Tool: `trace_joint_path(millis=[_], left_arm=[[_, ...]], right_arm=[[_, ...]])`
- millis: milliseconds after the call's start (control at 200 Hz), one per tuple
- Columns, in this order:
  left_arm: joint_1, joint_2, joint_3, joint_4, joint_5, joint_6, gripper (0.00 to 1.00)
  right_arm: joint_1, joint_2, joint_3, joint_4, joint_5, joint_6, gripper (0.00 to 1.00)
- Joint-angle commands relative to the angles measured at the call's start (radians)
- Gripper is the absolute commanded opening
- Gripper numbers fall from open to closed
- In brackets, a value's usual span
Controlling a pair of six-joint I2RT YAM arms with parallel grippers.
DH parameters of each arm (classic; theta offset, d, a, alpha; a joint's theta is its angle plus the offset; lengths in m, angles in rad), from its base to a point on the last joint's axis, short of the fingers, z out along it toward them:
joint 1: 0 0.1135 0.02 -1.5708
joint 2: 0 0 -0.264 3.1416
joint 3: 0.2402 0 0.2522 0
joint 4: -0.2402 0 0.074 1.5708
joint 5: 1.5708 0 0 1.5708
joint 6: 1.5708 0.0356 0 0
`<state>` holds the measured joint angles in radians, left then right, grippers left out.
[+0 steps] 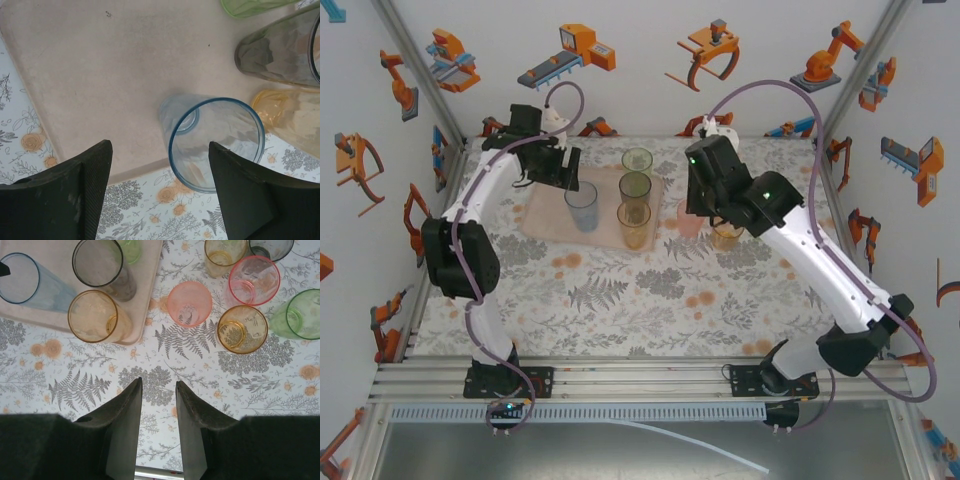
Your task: Place the glasses into the tray
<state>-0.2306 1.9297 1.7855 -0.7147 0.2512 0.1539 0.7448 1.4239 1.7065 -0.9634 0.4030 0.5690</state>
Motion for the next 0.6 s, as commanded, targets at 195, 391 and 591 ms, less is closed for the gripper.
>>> trace_joint_path(millis=[195,391,591], left_arm=[[-0.016,0.063,0.056,0.006,-0.012,0.024,0.54],[-0.026,0.087,0.084,-0.007,-0.012,0.018,0.46],[-0.036,0.103,0.103,-0.017,-0.032,0.021,0.36]], right_arm=[[-0.019,-0.064,-0.06,-0.008,0.031,0.05,0.35],[-0.024,-0.069,-0.068,-0.008,0.031,0.054,0.35],[-0.028,-0.066,-0.074,-0.008,0.031,0.052,0.35]])
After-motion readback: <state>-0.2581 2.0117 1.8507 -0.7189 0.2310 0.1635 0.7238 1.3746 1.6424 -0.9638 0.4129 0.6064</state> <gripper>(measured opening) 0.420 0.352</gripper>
